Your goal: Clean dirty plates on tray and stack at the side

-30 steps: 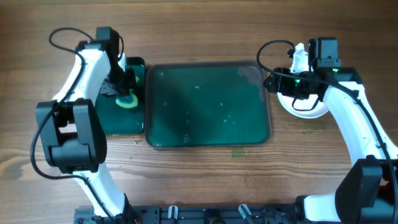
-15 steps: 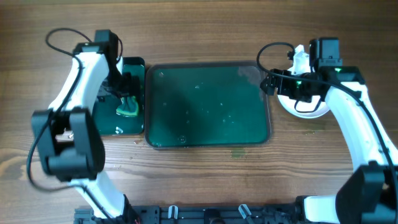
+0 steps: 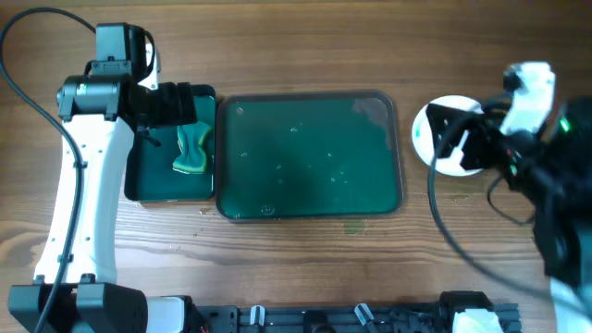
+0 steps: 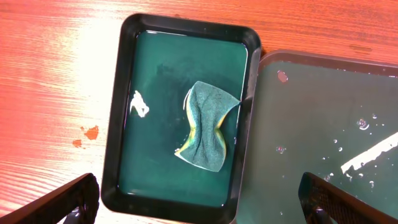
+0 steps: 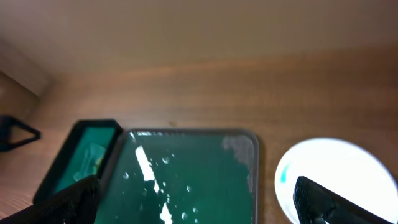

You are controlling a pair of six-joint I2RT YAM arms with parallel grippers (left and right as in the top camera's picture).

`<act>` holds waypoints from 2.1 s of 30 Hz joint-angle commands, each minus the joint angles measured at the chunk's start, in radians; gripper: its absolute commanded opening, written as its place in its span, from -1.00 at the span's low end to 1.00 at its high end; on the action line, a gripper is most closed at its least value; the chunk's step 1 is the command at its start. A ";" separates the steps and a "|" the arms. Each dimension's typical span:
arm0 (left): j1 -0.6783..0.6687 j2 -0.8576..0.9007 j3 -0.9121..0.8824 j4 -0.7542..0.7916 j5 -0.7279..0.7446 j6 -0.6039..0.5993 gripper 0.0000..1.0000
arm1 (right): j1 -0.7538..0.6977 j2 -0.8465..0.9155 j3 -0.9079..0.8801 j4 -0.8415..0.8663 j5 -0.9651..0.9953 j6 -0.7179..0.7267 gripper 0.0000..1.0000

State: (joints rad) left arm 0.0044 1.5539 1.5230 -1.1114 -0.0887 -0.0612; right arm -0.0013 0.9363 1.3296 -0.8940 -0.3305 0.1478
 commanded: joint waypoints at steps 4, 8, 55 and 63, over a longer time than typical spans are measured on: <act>-0.002 0.000 0.007 0.000 0.001 0.002 1.00 | 0.002 -0.105 0.017 0.001 0.018 -0.006 0.99; -0.002 0.000 0.007 0.000 0.001 0.002 1.00 | 0.002 -0.093 0.017 -0.002 0.032 -0.026 1.00; -0.002 0.000 0.007 0.000 0.001 0.002 1.00 | 0.002 -0.933 -1.325 0.915 0.095 -0.077 0.99; -0.002 0.000 0.007 0.000 0.001 0.002 1.00 | 0.002 -0.925 -1.324 0.914 0.095 -0.077 0.99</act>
State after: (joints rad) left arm 0.0048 1.5539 1.5230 -1.1145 -0.0883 -0.0612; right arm -0.0013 0.0193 0.0078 0.0162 -0.2169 0.0658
